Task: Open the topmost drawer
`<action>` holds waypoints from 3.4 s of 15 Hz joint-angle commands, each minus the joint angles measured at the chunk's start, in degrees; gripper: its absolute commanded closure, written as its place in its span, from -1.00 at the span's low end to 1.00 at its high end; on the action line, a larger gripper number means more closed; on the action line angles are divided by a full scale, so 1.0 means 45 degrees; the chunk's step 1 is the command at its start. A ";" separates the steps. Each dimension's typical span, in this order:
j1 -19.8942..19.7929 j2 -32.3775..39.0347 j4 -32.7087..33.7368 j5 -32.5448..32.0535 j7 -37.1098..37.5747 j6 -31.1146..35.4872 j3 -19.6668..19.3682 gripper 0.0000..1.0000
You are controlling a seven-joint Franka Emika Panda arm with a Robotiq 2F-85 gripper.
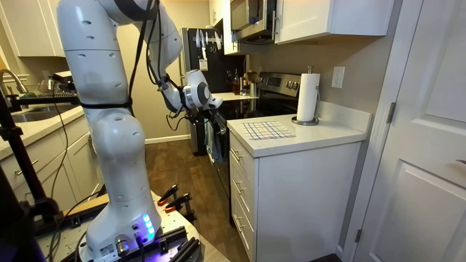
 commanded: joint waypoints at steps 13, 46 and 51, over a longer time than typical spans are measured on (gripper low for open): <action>-0.0022 0.1796 0.1531 -0.3480 0.1520 -0.0187 -0.0168 -1.00; 0.5261 0.7765 0.7049 -0.6742 -0.6260 -0.5304 -0.3378 -1.00; 0.6150 0.7613 0.7305 -0.7247 -0.7211 -0.5758 -0.3964 -1.00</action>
